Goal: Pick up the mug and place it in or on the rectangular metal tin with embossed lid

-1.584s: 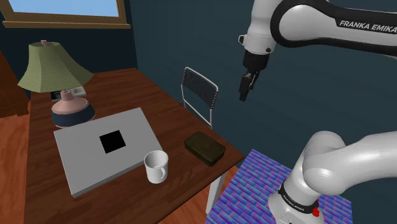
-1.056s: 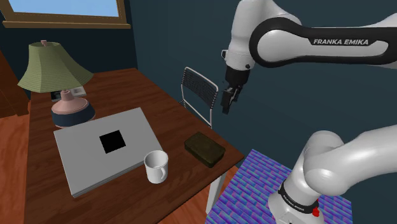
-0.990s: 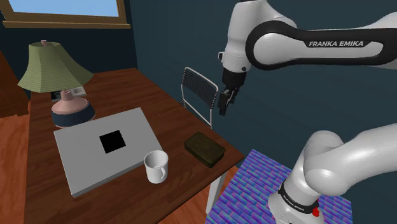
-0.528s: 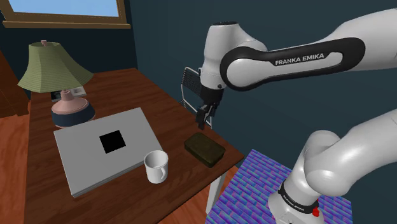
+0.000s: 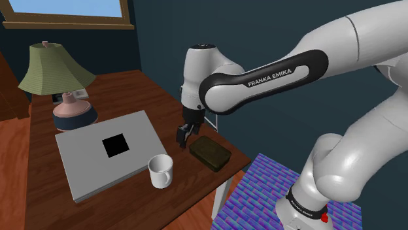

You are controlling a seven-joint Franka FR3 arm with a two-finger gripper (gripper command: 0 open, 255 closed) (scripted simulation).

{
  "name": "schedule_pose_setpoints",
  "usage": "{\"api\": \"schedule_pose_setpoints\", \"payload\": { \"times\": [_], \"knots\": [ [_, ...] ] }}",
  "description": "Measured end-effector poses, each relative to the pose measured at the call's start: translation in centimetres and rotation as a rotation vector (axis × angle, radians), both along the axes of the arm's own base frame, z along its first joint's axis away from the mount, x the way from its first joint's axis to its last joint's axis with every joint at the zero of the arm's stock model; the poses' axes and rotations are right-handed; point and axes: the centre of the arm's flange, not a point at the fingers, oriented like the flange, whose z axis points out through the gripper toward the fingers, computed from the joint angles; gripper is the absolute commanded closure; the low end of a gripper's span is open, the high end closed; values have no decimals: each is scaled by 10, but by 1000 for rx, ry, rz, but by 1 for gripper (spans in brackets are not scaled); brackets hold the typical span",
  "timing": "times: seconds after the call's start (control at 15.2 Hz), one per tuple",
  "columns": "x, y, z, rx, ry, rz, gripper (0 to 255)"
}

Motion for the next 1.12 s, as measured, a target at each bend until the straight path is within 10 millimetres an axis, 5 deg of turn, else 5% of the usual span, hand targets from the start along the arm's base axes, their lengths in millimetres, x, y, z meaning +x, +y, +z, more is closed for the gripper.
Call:
{"api": "schedule_pose_setpoints", "payload": {
  "times": [0.46,1.12],
  "knots": [
    [39,58,-49,46,-10,18,0],
    [44,66,-92,51,-11,19,0]
  ]
}}
